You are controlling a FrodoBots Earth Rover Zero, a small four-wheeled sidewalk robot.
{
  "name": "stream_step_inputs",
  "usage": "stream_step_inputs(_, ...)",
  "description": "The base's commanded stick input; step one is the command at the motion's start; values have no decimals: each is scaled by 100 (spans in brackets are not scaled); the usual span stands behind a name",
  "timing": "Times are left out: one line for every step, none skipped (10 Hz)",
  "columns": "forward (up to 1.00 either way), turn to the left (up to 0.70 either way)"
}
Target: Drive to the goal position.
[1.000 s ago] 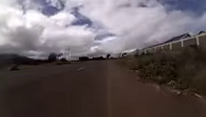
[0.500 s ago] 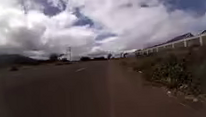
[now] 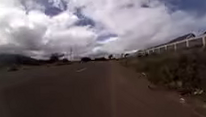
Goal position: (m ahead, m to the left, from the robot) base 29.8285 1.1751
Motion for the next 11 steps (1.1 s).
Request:
stream_step_inputs(70, 1)
stream_step_inputs(70, 1)
stream_step_inputs(70, 1)
stream_step_inputs(70, 1)
stream_step_inputs(70, 1)
stream_step_inputs(70, 1)
stream_step_inputs(70, 1)
stream_step_inputs(70, 1)
stream_step_inputs(70, 1)
stream_step_inputs(70, 1)
stream_step_inputs(70, 1)
